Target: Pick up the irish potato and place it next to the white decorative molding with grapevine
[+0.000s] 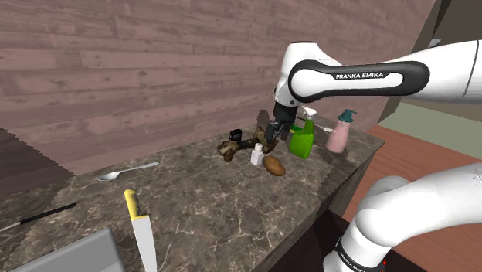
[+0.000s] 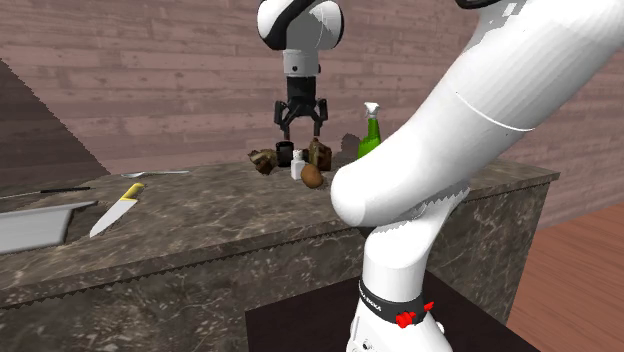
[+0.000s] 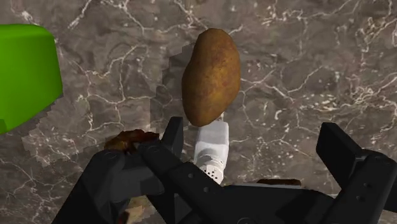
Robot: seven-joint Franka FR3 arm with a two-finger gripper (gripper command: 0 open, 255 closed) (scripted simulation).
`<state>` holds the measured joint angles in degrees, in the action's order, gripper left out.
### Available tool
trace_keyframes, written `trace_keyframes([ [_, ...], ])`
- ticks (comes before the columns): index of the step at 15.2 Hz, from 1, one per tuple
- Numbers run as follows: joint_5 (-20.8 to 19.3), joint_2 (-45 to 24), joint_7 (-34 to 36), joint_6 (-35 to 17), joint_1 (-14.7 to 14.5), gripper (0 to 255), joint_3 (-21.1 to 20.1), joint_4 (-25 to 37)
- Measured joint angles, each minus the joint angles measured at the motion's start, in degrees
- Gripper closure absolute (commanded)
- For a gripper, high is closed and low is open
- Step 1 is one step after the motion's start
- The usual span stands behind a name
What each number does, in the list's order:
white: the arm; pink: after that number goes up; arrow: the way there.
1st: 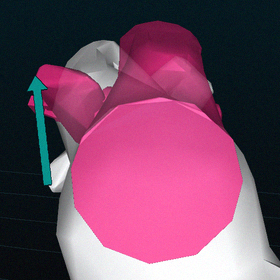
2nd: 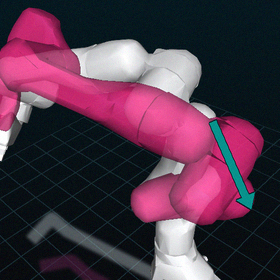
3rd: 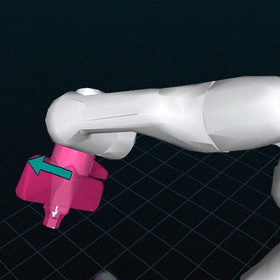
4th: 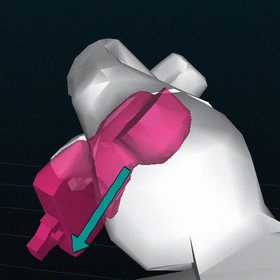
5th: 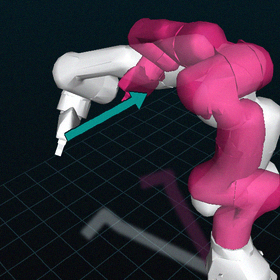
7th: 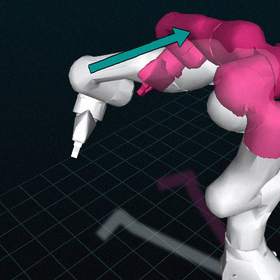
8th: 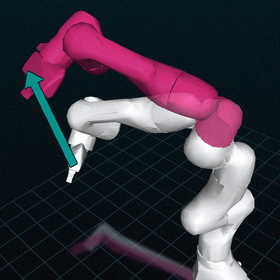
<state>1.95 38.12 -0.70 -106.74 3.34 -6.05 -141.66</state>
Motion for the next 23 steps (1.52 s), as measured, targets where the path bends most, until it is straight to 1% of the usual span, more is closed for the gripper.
trace_keyframes([
  [3, -2.1, -3.1, 4.7, -5.0, 1.9, 0, -2.4, -3.2],
  [5, -4.0, -5.5, 7.7, -7.6, 3.5, 0, -3.6, -4.5],
  [7, -5.0, -6.9, 9.3, -9.5, 4.4, 0, -4.2, -5.5],
  [14, -5.9, -9.5, 10.3, -15.9, 5.1, 0, -4.5, -9.5],
  [20, -5.9, -9.7, 10.5, -16.4, 5.1, 0, -4.6, -9.8],
  [21, -5.9, -9.7, 10.5, -16.4, 5.1, 255, -4.6, -9.8],
  [23, -6.0, -9.6, 10.5, -16.4, 5.1, 255, -4.6, -9.8],
])
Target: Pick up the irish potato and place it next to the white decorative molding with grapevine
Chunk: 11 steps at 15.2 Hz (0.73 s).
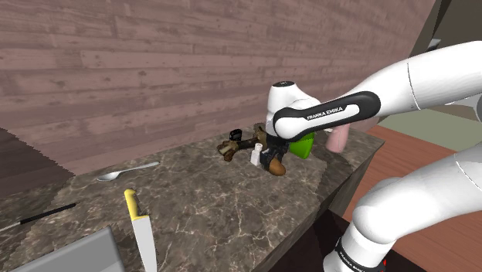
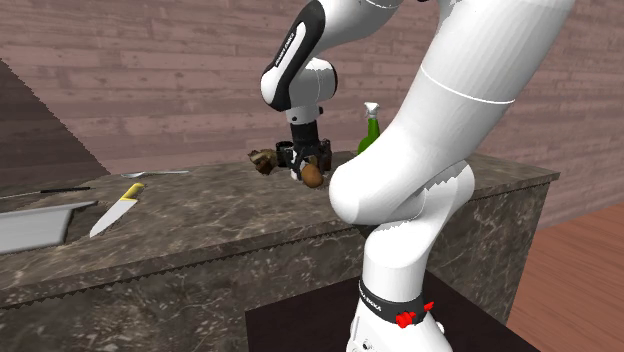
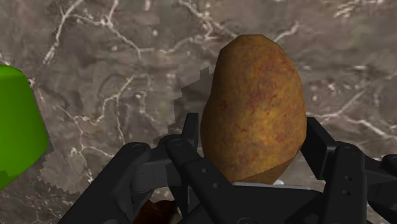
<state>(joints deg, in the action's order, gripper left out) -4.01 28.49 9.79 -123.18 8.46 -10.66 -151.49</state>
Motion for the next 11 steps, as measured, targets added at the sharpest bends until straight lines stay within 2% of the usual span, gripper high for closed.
trace_keyframes([
  [8, 0.0, 0.0, 0.0, 0.0, 0.0, 255, 0.0, 0.0],
  [11, 0.2, 1.0, -0.3, 2.0, -0.1, 255, 0.1, 1.0],
])
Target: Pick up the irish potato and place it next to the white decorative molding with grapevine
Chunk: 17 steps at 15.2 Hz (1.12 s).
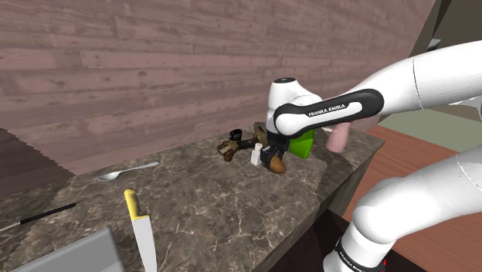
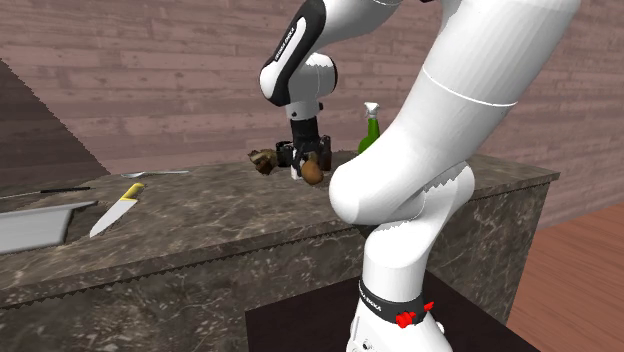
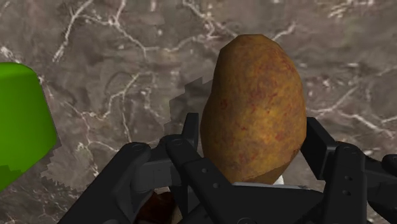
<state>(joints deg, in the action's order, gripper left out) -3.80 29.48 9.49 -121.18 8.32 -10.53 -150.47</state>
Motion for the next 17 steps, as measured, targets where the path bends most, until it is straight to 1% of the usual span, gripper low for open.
trace_keyframes([
  [17, 0.4, 3.5, -2.0, 13.8, -0.1, 255, 1.0, 10.4],
])
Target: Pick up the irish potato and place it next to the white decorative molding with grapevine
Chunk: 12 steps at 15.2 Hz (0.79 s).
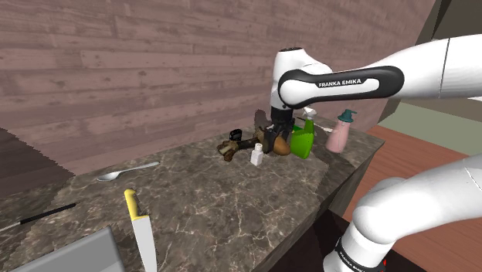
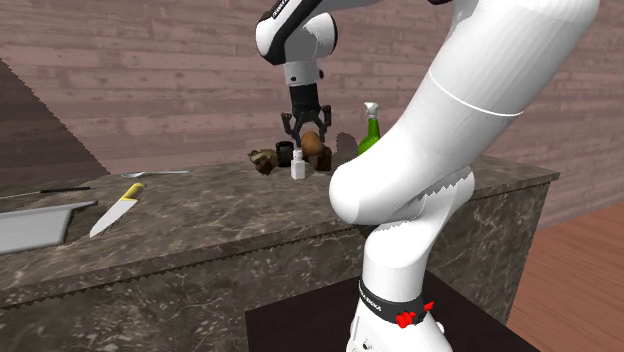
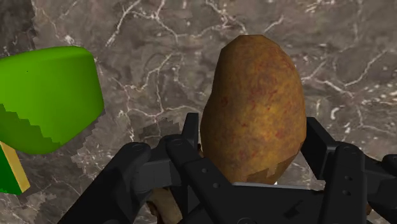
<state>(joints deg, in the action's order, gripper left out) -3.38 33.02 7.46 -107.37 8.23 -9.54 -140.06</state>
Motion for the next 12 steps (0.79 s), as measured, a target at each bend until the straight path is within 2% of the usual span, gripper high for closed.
trace_keyframes([
  [7, 0.0, 0.4, -0.7, 5.3, 0.1, 255, 0.3, 4.9],
  [12, 2.8, 2.5, 4.4, 7.4, -2.4, 255, -4.0, 4.5],
])
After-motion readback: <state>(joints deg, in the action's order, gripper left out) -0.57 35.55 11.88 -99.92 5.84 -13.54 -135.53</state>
